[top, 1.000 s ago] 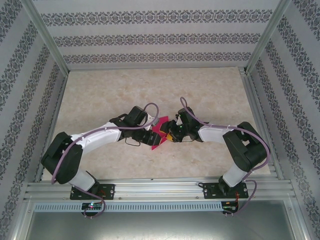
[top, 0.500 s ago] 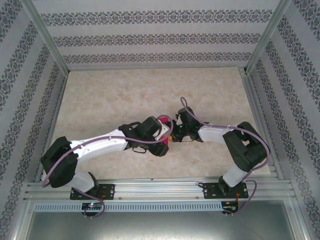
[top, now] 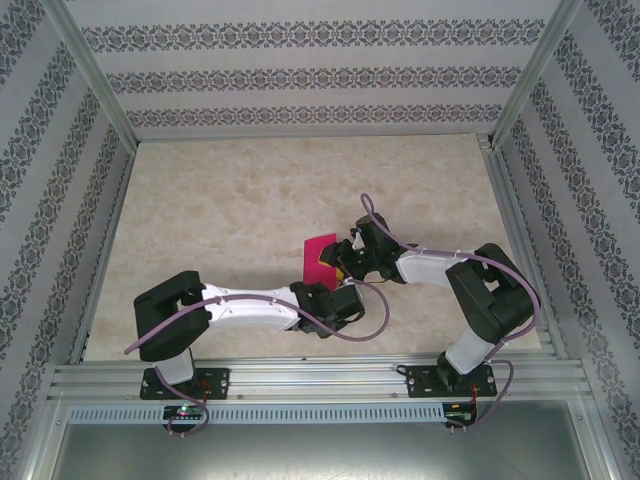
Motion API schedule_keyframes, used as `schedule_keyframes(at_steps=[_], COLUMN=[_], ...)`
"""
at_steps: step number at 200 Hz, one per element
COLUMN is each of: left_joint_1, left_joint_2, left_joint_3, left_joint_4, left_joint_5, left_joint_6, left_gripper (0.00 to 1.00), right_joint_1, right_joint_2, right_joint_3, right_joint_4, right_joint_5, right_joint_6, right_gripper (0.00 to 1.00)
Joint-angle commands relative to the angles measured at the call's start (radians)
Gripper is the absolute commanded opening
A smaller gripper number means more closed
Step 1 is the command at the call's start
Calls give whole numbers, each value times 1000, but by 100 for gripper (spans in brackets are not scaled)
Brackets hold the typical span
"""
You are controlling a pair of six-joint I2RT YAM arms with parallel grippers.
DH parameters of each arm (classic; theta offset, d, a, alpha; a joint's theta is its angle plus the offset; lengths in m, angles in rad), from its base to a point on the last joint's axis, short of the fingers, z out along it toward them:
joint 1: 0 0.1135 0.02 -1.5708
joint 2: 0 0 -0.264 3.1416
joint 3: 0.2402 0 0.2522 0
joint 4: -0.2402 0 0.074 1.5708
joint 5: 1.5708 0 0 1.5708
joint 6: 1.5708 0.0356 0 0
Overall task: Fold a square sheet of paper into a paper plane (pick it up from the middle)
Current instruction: Third fold the triangle at the center of the table.
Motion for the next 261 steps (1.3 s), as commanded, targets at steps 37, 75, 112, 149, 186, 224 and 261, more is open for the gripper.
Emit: schedule_keyframes(at_steps=[37,75,112,149,186,224,261], left_joint_1=[-8,-9,-3,25,101,263,393], left_joint_2=[32,-6,-64,-97,-156,-238,-261], left_joint_3=[47,32,0,-20,-78,-161,-193], left_joint_4=[9,23,57,66,116,219,260], left_joint_5=[-145,-140,-115,-53,151,516,758], left_joint_6=[40,25,7,-8,-46,-109,-136], left_gripper=[54,38,16,6,4,5,6], right_joint_1=[-5,-15,-29,-40,-51,-77,-101], right_joint_2=[5,-1,-9,-15,-35,-86,-133], right_joint_3=[24,26,25,30,42,68,131], right_joint_4=[0,-31,-61,-91,-140,-255,-399], right_joint_5=[-20,-16,-13,-10,-5,15,86], right_joint_6=[-7,-32,-57,-76,-109,-191,-310], right_gripper=[47,47,47,47,48,51,51])
